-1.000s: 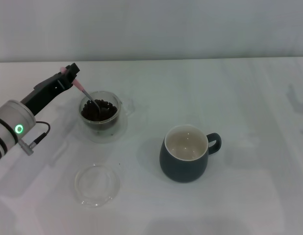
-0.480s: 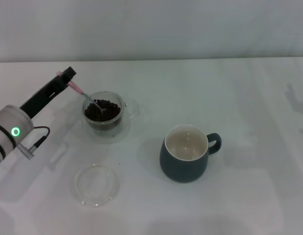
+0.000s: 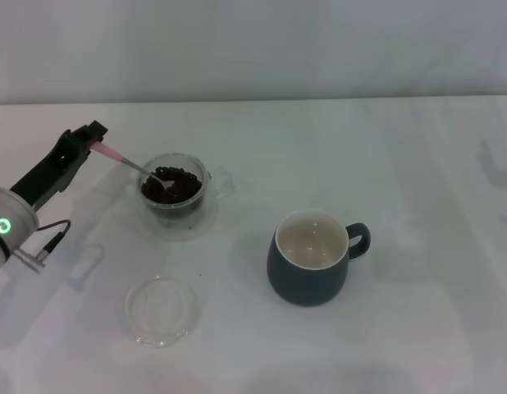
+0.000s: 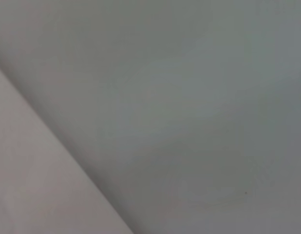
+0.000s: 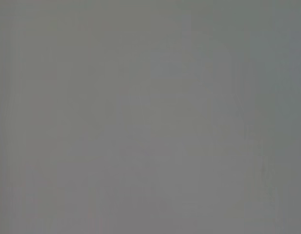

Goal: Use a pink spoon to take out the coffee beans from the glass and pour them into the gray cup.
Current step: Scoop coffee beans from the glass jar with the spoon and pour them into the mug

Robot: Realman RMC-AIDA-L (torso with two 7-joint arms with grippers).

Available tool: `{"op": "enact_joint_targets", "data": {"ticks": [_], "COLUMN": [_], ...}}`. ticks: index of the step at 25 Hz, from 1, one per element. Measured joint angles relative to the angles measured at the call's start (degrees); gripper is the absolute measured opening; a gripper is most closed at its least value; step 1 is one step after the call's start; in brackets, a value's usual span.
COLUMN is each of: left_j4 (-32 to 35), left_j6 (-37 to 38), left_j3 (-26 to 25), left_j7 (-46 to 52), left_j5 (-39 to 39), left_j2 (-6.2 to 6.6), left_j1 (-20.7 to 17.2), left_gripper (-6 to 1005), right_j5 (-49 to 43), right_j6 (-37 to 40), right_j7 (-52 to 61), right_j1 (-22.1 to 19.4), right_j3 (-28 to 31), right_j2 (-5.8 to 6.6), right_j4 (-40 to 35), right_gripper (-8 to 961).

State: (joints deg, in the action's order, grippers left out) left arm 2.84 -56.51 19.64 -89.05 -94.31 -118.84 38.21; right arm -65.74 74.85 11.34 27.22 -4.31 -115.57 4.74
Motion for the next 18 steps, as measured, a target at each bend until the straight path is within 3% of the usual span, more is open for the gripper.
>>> {"op": "enact_joint_targets", "data": {"ticks": [12,18], "left_j4": [0.42,0.43], "left_j6": [-1.21,-5.65], "left_j3": [-0.06,-0.16], "left_j7": [5.24,5.22], "left_j5": [-0.2,-0.25], "left_j2": [-0.17,-0.23], "left_j1": [-1.78,-2.69], "left_gripper": [138,138], "right_j5": [-0.05,-0.12], "right_j6": [0.03,0.03], "right_j7": [0.0,0.02], "right_j1": [0.1,-0.04], "right_j3": [0.0,0.0], "right_j2": [-0.01,-0.08], "right_j4": [0.28,0.29], "right_gripper": [874,875]}}
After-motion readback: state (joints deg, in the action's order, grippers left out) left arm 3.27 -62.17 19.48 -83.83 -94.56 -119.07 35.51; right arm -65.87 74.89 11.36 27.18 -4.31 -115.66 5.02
